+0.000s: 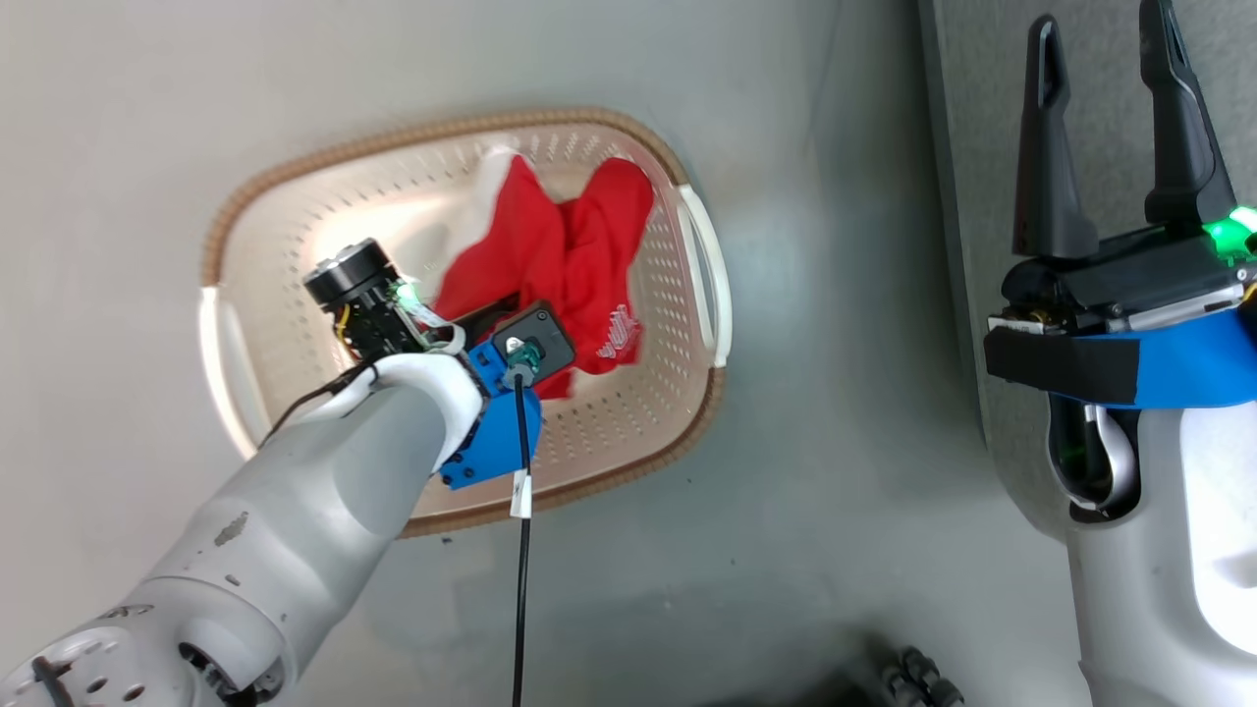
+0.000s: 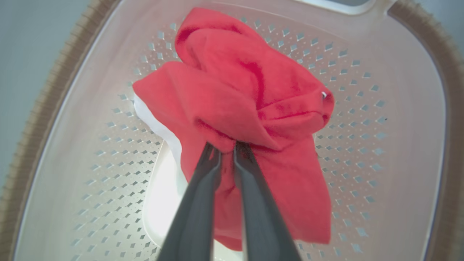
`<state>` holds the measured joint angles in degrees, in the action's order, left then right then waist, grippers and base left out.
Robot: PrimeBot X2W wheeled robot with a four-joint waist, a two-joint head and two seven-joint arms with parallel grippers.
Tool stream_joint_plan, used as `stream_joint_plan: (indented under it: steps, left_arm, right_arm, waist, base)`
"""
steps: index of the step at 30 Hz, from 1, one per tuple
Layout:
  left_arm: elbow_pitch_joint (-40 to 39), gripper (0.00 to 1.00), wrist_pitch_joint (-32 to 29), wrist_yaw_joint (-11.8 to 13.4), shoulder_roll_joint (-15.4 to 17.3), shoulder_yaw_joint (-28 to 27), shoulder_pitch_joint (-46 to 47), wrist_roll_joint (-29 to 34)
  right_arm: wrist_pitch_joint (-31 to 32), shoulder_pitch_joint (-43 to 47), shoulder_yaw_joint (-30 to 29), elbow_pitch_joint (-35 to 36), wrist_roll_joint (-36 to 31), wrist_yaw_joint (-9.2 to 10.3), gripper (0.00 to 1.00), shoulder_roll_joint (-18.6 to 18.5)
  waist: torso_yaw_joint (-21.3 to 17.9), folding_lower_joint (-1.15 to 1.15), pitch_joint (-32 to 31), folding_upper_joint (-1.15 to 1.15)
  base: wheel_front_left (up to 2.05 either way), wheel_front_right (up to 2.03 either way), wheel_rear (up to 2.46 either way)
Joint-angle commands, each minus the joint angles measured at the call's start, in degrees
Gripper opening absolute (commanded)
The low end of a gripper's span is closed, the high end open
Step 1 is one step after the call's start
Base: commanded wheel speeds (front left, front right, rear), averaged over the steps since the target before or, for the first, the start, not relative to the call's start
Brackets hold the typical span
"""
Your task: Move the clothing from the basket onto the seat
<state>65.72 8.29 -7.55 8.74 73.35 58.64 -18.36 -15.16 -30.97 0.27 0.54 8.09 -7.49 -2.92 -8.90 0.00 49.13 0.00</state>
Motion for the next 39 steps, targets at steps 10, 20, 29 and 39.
stream_joint_plan:
  steps: [10,20,29,39]
  left_arm:
    - [-2.04,0.00,5.72,0.16,-2.31,0.13,-1.23,-4.57]
    - [-7.45,0.00,6.93,0.31,-1.81,-3.29,-2.49,-9.91]
    - [-15.72,0.00,6.98,1.80,-0.19,-9.82,-5.94,-8.86]
    - [-21.68,0.00,6.98,2.79,-0.77,-17.81,-9.14,-7.92]
  right_arm:
    - [0.02,3.85,-1.74,-2.44,-1.76,-0.01,1.00,0.03]
    - [0.01,7.93,-2.43,-4.67,-1.46,-0.01,1.00,-0.84]
    - [0.01,11.40,-2.94,-6.51,-1.26,-0.01,1.00,-1.16]
    - [0.01,14.91,-3.68,-8.05,-0.82,-0.01,1.00,-1.17]
  waist:
    - [4.58,0.00,-10.80,0.00]
    - [6.65,0.00,-19.61,0.00]
    - [7.72,0.00,-26.75,0.00]
    - [8.72,0.00,-32.61,0.00]
  base:
    - [0.00,0.00,0.00]
    - [0.00,0.00,0.00]
    - [0.00,0.00,0.00]
    - [0.00,0.00,0.00]
